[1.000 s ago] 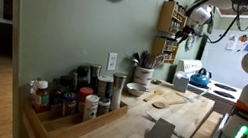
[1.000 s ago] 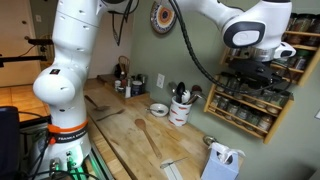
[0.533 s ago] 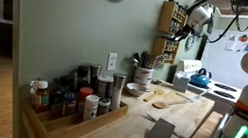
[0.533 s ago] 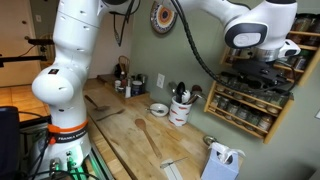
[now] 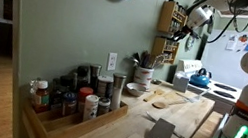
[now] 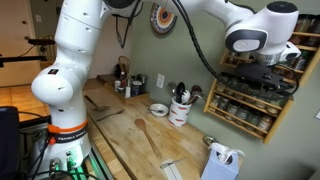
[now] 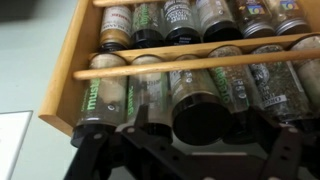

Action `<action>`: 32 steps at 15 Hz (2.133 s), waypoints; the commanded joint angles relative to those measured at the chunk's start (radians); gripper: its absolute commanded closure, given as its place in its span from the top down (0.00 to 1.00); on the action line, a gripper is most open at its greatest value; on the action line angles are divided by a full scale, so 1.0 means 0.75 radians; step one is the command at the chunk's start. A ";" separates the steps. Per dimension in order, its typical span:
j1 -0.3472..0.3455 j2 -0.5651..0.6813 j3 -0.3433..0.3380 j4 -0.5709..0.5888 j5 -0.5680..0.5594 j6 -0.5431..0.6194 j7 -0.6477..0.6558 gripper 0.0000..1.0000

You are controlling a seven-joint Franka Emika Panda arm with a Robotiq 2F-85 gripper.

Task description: Remove the third jar from the top stand on the right

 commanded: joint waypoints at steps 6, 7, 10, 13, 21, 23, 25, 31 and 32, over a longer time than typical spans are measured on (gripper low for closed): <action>-0.034 0.030 0.016 0.019 0.104 0.000 -0.186 0.68; -0.034 0.029 0.015 0.019 0.108 0.000 -0.191 0.58; -0.034 0.024 0.012 0.016 0.107 -0.010 -0.200 0.35; -0.034 0.006 0.008 0.003 0.104 -0.003 -0.206 0.31; -0.045 -0.071 -0.007 -0.050 0.171 0.005 -0.259 0.31; -0.040 -0.088 -0.018 -0.064 0.166 -0.003 -0.252 0.31; -0.039 -0.113 -0.027 -0.088 0.168 -0.008 -0.253 0.31; -0.029 -0.202 -0.067 -0.180 0.209 0.011 -0.273 0.31; -0.025 -0.217 -0.077 -0.192 0.207 0.010 -0.274 0.31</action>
